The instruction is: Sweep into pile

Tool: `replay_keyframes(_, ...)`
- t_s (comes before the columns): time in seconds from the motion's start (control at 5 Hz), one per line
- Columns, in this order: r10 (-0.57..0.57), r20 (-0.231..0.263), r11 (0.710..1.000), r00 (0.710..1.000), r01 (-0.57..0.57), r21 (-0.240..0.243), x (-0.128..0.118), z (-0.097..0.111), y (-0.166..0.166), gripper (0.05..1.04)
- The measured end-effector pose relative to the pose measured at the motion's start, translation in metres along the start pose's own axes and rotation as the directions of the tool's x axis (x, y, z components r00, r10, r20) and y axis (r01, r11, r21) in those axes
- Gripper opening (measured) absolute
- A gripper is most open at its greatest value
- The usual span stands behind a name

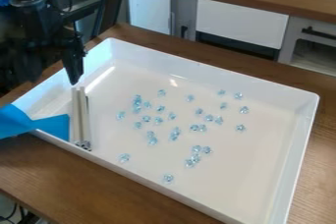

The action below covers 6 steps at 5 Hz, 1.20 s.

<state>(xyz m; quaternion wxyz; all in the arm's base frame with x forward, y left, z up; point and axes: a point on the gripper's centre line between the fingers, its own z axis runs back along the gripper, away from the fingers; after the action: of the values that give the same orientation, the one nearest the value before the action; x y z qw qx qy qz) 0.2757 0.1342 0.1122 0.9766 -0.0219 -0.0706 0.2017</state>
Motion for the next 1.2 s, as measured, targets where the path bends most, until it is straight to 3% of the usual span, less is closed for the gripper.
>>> replay_keyframes(0.2,0.01,-0.026,1.0,1.0,-0.01,-0.002,-0.003,-0.008,0.0,1.001)
replay_keyframes(0.8,0.259,0.033,0.965,0.965,-0.26,0.034,0.011,-0.043,0.001,1.001)
replay_keyframes(1.0,0.294,0.039,0.955,0.955,-0.295,0.04,0.013,-0.048,0.002,1.001)
replay_keyframes(1.2,0.265,0.03,0.963,0.964,-0.267,0.046,0.004,-0.058,-0.003,1.001)
